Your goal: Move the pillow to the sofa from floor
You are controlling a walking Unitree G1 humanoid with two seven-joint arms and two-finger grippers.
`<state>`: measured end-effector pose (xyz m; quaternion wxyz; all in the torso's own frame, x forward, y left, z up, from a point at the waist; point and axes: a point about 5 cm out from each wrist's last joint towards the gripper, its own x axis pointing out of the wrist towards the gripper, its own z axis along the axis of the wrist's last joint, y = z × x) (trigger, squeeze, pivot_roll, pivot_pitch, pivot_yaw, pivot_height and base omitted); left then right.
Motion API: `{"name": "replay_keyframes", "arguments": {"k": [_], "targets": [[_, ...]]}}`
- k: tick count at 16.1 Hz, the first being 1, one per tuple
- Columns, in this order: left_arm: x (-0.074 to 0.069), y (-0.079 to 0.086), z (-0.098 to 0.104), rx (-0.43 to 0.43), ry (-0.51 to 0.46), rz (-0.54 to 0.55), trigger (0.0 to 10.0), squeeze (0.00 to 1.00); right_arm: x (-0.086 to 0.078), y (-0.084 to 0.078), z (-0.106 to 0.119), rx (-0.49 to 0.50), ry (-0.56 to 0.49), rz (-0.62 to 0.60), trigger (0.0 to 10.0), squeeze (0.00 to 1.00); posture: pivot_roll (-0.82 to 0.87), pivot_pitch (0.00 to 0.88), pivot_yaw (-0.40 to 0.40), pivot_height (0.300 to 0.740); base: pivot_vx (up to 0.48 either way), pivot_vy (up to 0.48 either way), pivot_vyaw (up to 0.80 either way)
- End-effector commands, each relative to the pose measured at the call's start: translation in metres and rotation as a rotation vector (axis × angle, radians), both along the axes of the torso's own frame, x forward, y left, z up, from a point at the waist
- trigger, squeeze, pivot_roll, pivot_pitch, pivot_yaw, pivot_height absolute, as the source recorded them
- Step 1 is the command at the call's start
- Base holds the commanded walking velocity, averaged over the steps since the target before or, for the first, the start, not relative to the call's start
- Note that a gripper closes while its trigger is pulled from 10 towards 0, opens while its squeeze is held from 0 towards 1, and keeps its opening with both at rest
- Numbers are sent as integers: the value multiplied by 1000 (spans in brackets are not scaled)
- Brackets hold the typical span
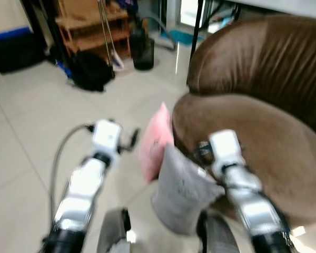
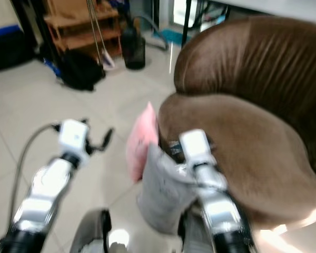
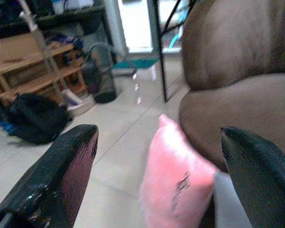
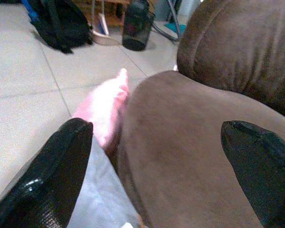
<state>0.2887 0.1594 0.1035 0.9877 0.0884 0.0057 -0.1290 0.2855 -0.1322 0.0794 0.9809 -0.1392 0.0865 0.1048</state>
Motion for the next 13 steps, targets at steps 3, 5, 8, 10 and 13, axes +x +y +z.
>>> {"name": "replay_keyframes", "arguments": {"k": [3,5,8,10,13], "targets": [[3,-8,5,-9,-20,-44,10000,0,-1,-11,4,-9,-15,-34,10000,0,0,35,35,560,0,0,0],[0,-9,3,-22,-17,-47,10000,0,-4,-13,3,-13,-5,-34,10000,0,-12,57,25,560,0,0,-606],[-7,-13,-1,-25,-6,-63,10000,0,-11,-14,2,-17,5,-32,10000,0,-20,90,11,560,276,0,-417],[-10,-12,-2,-16,-2,-65,10000,0,-14,-12,-1,-17,15,-26,10000,0,-2,108,7,560,289,0,0],[-12,-7,-3,0,11,-48,10000,0,-14,-8,-2,-22,22,-8,10000,0,1,112,9,560,99,0,0]]}}
